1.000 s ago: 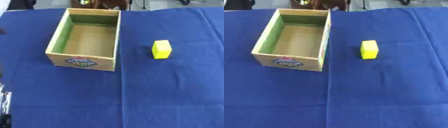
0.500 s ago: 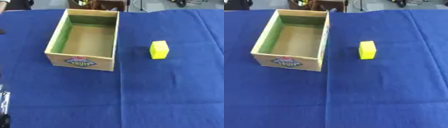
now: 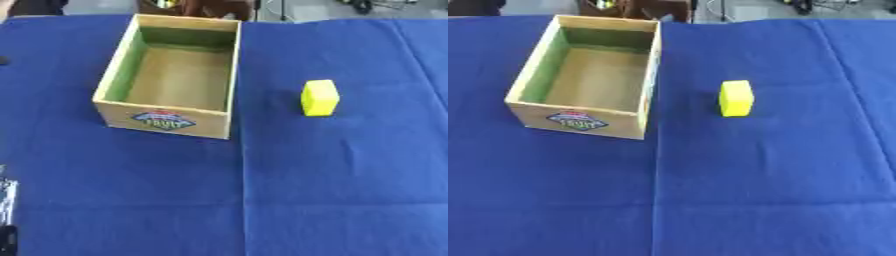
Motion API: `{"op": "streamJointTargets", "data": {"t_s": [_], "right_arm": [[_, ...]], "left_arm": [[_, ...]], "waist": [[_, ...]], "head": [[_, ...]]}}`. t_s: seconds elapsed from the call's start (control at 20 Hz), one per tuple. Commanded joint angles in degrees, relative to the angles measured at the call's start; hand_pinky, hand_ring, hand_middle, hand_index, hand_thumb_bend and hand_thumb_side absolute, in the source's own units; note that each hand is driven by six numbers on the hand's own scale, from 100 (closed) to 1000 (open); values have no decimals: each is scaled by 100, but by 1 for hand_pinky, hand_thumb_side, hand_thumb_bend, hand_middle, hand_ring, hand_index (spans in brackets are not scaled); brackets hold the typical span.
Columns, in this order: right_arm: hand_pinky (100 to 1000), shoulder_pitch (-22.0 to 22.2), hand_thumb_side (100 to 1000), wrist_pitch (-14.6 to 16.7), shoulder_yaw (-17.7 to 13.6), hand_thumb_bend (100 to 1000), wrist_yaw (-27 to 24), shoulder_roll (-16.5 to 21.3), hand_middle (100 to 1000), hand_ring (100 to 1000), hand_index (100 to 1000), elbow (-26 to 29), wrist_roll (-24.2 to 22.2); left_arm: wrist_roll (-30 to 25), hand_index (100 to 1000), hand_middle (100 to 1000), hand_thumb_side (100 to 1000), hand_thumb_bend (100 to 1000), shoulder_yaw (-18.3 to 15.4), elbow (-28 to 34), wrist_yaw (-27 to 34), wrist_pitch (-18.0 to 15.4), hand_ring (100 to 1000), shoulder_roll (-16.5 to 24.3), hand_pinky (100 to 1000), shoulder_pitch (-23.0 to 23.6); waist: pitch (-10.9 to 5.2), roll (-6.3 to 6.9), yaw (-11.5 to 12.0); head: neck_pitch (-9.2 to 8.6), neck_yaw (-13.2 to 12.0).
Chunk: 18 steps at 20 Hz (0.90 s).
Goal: Pick up objects on the table and place them in the box.
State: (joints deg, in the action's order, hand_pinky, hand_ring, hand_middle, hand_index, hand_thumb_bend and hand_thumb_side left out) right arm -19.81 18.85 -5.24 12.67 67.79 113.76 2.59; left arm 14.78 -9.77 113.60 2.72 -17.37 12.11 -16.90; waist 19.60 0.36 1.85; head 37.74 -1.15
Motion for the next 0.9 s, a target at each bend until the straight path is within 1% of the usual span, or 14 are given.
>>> {"op": "streamJointTargets", "data": {"t_s": [0.05, 0.15, 0.25, 0.3, 0.35, 0.6, 0.9], "right_arm": [[846, -144, 731, 5, 149, 692, 293, 669, 761, 856, 935, -138, -272], [850, -226, 669, 102, 228, 701, 464, 874, 781, 863, 947, -337, -443], [855, -337, 627, 204, 336, 705, 639, 953, 791, 868, 953, -545, -618], [863, -399, 566, 251, 396, 684, 728, 972, 800, 874, 959, -640, -706], [865, -457, 588, 295, 457, 699, 815, 983, 805, 876, 962, -732, -793], [875, -799, 544, 448, 749, 733, 1199, 926, 839, 891, 990, -1173, -1228], [878, -1350, 530, 570, 1152, 744, 1344, 735, 871, 910, 993, -1680, -1761]], "left_arm": [[-34, 785, 639, 1000, 100, 39, 99, 28, 9, 572, 135, 480, -21], [-53, 784, 639, 1000, 100, 53, 99, 43, 10, 572, 122, 479, -26], [-71, 784, 639, 1000, 100, 66, 99, 56, 11, 572, 119, 479, -26], [-79, 784, 639, 1000, 100, 72, 99, 61, 12, 572, 118, 479, -26], [-86, 784, 639, 1000, 100, 78, 99, 67, 15, 572, 116, 479, -28], [-111, 784, 639, 1000, 100, 99, 99, 89, 21, 572, 117, 478, -37], [-145, 784, 639, 1000, 100, 128, 99, 113, 28, 572, 123, 479, -50]], "waist": [[-122, 3, 35], [-115, 17, 76], [-109, 18, 107], [-106, 16, 119], [-102, 13, 131], [-95, -1, 174], [-96, -20, 229]], "head": [[13, 68], [-13, 116], [-27, 151], [-32, 165], [-35, 179], [-55, 236], [-74, 313]]}}
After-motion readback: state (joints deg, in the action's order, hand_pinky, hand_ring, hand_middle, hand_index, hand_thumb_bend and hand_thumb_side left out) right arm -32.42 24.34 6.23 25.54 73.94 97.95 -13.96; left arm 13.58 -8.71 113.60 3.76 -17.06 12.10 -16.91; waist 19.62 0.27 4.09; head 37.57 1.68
